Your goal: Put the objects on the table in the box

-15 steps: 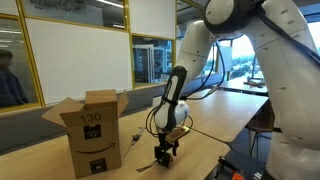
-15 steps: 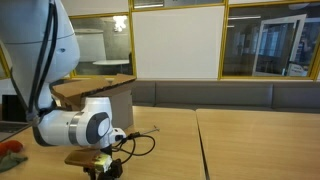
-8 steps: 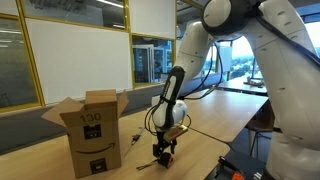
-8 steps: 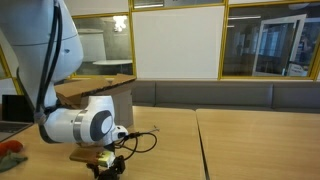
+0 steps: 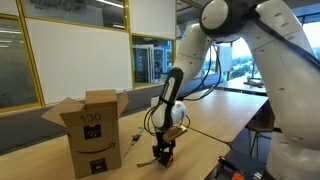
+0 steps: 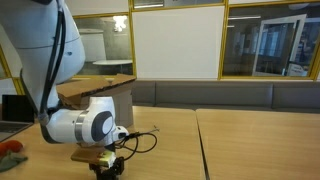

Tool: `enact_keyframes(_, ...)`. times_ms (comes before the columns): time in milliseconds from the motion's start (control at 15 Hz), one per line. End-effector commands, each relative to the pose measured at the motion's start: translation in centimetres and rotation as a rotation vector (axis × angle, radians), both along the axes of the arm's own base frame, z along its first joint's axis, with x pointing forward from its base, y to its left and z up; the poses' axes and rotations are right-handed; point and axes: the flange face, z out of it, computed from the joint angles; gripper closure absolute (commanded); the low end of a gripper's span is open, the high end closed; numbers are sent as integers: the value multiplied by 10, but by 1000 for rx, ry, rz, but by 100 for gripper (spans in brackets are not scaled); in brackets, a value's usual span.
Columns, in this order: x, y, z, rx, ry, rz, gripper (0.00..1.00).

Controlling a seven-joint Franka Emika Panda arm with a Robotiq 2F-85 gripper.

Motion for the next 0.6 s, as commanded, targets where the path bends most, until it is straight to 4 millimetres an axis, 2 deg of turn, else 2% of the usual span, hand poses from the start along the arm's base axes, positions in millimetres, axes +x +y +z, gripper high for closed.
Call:
enact_keyframes(0, 7, -1, -4, 2, 5, 9, 45)
enact_keyframes(133, 8, -4, 9, 3, -10, -18, 45)
enact_keyframes(267, 11, -11, 29, 5, -44, -66, 45)
enact_keyframes(533, 20, -30, 86, 27, -139, -175, 45)
